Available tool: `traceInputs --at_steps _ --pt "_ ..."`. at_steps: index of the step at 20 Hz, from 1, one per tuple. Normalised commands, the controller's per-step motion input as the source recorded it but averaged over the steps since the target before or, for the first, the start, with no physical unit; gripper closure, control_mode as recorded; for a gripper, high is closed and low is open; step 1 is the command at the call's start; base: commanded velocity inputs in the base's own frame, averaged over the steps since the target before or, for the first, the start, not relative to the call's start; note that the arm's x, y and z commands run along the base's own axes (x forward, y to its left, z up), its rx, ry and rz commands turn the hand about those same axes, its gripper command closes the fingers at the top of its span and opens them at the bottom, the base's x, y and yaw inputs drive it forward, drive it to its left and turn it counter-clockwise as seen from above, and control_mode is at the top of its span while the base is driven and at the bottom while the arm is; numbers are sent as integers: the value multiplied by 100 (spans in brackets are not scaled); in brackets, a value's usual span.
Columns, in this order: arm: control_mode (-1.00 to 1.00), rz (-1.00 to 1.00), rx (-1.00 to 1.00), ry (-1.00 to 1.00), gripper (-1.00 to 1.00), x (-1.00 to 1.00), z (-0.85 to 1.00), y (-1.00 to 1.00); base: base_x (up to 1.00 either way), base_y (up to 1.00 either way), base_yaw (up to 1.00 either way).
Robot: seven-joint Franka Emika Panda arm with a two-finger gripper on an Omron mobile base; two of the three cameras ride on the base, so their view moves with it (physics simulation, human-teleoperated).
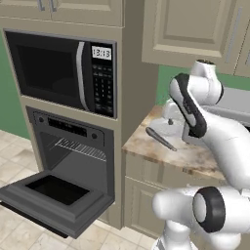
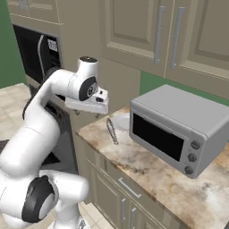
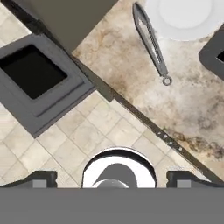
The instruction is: Pick up the tongs from the counter and place them near the plate next to the oven.
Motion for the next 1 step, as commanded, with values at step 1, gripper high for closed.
traceInputs --at_steps 1 --pt "-100 -19 0 -2 -100 -81 0 42 0 0 0"
